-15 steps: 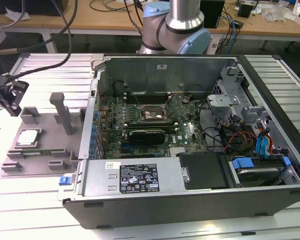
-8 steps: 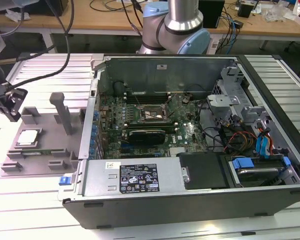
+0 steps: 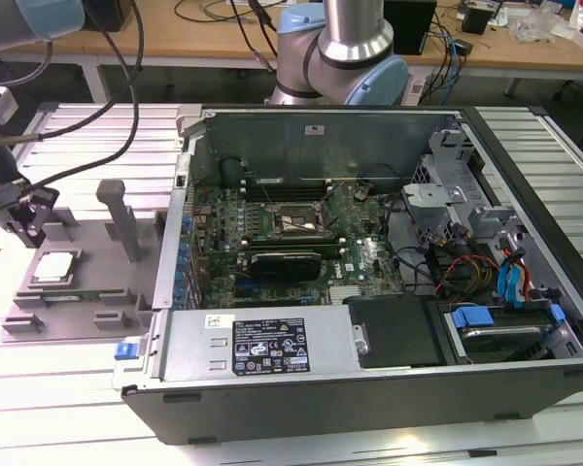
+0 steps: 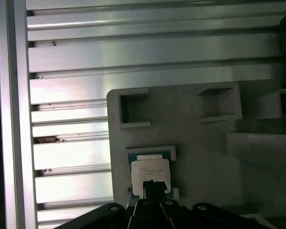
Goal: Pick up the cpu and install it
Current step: 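Pick up the cpu and move it towards the insertion slot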
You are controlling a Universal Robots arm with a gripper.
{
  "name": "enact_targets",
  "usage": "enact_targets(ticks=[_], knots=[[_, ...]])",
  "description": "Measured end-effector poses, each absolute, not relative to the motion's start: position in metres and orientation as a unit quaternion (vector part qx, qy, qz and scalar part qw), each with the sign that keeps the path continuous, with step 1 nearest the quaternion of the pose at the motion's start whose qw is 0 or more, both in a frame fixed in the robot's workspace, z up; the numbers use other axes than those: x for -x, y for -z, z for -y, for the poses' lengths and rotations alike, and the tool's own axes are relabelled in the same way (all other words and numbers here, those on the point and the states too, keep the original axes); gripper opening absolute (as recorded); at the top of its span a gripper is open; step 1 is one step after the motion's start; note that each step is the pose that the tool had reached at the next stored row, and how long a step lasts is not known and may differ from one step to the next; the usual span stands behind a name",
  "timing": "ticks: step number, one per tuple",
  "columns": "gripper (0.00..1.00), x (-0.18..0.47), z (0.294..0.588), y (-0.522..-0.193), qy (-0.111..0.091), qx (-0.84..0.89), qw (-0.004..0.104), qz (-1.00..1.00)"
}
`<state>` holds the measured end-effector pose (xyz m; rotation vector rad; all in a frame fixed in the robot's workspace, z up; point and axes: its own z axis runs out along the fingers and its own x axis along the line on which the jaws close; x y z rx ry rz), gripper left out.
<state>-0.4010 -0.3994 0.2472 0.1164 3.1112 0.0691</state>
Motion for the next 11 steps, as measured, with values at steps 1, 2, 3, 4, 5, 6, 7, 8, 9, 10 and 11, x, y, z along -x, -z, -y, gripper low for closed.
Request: enact_targets(ticks=[1,2,3,4,5,6,7,8,9,10,11], knots=[[0.11,0.401,0.399,-0.246,-0.022,-0.037,0.014,-0.999],[0.11,0.401,0.399,-0.244,-0.022,-0.037,0.014,-0.999],[0.11,0.401,0.399,-0.242,-0.022,-0.037,0.014,-0.999],[0.11,0.401,0.399,-0.238,-0.022,-0.037,0.014,-0.999],[0.11,0.401,0.399,-0.235,-0.022,-0.037,0.014,-0.999],[0.11,0.401,0.399,-0.233,-0.022,-0.036,0.014,-0.999],[0.11,0.401,0.399,-0.232,-0.022,-0.036,0.014,-0.999],[0.11,0.401,0.4,-0.23,-0.022,-0.035,0.014,-0.999],[0.11,0.401,0.4,-0.23,-0.022,-0.035,0.014,-0.999],[0.11,0.401,0.4,-0.23,-0.022,-0.035,0.014,-0.999],[0.11,0.401,0.4,-0.23,-0.022,-0.035,0.014,-0.999]])
